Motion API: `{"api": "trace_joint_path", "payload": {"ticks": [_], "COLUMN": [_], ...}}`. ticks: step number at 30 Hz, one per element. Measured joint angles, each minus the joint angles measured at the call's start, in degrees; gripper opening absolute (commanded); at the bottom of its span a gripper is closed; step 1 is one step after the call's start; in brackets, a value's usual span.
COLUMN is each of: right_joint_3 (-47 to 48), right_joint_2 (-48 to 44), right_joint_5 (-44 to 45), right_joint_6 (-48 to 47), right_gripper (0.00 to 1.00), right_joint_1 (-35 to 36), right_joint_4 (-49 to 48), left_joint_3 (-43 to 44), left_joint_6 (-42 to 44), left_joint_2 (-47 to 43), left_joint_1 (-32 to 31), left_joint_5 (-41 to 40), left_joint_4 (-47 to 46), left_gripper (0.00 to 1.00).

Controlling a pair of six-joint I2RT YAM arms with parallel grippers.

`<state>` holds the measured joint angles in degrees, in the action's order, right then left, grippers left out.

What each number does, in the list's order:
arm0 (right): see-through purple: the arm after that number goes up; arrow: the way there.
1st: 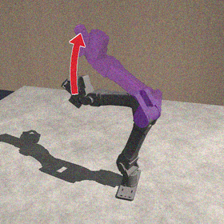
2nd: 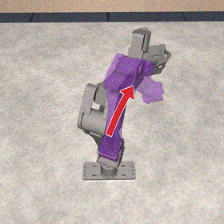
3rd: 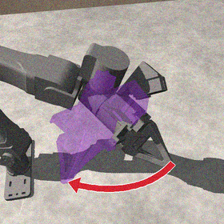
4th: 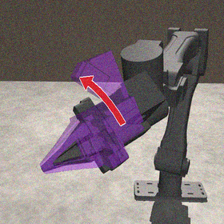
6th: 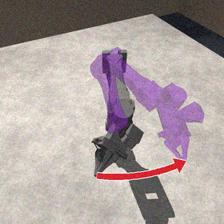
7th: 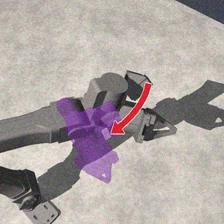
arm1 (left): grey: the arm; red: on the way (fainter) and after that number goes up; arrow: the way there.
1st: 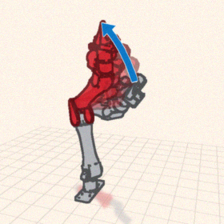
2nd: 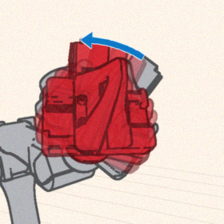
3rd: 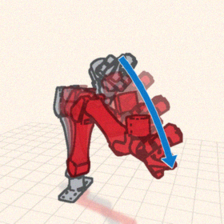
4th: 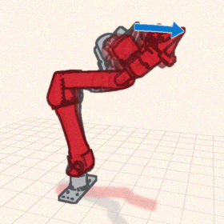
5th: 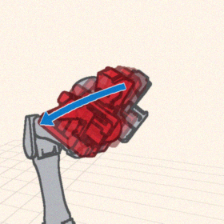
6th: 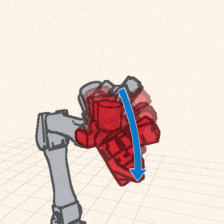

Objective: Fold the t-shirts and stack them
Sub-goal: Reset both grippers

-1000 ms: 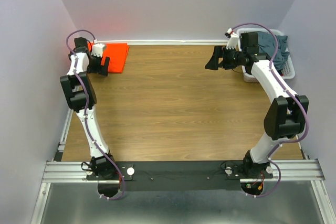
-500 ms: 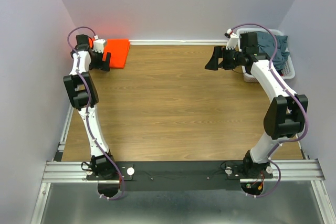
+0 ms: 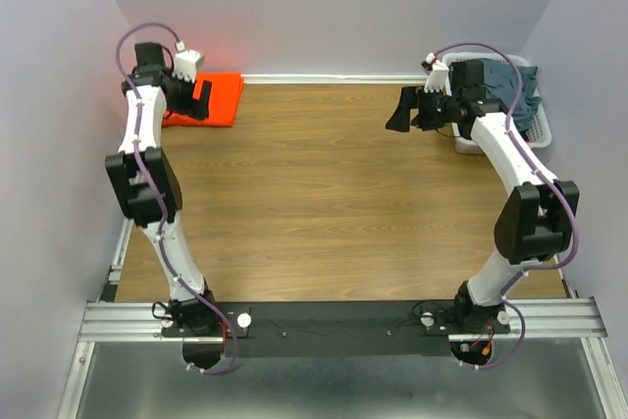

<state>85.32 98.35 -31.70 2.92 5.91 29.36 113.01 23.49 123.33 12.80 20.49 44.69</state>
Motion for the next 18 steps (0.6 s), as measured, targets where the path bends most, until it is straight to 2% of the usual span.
{"api": "trace_joint_path", "payload": {"ticks": [5,8,11,14,18], "right_joint_3": [-1.0,-2.6,-4.8,-7.9,-14.1], "right_joint_2": [-5.4,-10.8,-15.1,-17.0,-17.4], "right_joint_5": [4.5,7.8,10.8,13.4,16.1], "right_joint_6": [-1.0,-2.4,-3.3,-4.0,-4.0], "right_gripper": [1.00,1.00,1.00,1.00,1.00], "right_joint_1": [0.0,0.0,0.0,0.0,0.0], "right_joint_4": [0.8,1.3,2.2,3.6,5.4], "left_joint_3": [-1.7,-7.5,-16.0,-28.2,-40.2], "left_joint_6": [-0.3,-1.1,-2.1,-3.1,-4.3], "left_joint_2": [-18.7,-27.8,-33.7,-37.9,-40.6], "left_joint_1": [-4.3,-8.5,-13.2,-18.3,-19.7], "left_joint_5": [0.5,0.6,0.7,0.7,0.8], "left_joint_4": [-1.9,-4.6,-7.2,-9.6,-11.5], "left_gripper": [0.98,0.98,0.98,0.98,0.98]}}
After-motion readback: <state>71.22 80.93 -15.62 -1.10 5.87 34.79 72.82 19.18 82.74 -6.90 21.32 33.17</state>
